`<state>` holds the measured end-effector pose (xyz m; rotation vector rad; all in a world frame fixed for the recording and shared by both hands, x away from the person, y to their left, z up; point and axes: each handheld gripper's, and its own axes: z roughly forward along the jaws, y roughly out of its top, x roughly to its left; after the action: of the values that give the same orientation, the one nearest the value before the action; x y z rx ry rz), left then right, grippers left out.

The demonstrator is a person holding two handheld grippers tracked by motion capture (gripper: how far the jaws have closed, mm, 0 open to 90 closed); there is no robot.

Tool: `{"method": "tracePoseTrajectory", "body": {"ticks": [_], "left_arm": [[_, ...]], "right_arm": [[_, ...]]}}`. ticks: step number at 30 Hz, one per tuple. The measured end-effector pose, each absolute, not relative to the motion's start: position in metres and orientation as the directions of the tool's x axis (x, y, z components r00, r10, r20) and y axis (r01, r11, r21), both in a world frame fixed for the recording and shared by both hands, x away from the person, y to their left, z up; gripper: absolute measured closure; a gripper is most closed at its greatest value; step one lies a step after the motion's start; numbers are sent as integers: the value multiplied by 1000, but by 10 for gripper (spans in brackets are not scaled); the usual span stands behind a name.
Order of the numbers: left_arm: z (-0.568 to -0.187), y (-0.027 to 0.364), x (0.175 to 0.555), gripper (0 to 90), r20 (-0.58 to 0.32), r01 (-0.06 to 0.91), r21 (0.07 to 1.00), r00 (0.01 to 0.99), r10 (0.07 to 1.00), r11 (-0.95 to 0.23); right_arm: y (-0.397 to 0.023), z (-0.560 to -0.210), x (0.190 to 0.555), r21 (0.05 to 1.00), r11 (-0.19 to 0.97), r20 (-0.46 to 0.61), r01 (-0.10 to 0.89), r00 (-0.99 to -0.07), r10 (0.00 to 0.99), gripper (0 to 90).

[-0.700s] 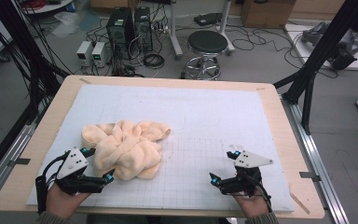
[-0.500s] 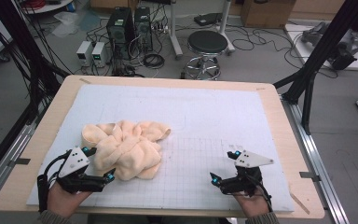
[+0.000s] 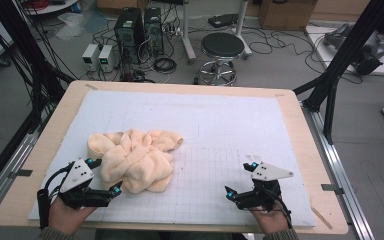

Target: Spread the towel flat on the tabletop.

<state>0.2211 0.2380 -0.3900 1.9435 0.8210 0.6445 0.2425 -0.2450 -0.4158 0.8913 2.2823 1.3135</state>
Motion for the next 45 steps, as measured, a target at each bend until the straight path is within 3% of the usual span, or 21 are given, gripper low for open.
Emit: {"method": "tracePoseTrajectory", "body": {"ticks": [16,28,37,40,42,43,45], "left_arm": [[-389,246,223,80,96,301,887,621,778,-349],[-379,260,243,96,73,321,884,624,778,-340],[-399,270,277,199,11,385,854,659,752,-350],[-406,270,285,294,-26,411,837,690,723,-362],[-408,270,287,316,-29,411,830,705,709,-376],[-409,269,288,385,-33,410,829,716,698,-381],[-413,267,290,419,-41,420,813,733,679,-404]], "right_arm": [[-235,-411,252,865,375,10,333,-759,651,25],[-167,-372,291,868,442,-52,226,-844,534,25],[-114,-385,325,850,467,13,243,-897,443,62],[-96,-402,335,822,504,54,264,-918,392,186],[-90,-405,336,819,511,57,262,-923,381,187],[-79,-413,339,810,526,63,260,-930,362,216],[-74,-417,340,801,537,74,264,-934,348,245]]}}
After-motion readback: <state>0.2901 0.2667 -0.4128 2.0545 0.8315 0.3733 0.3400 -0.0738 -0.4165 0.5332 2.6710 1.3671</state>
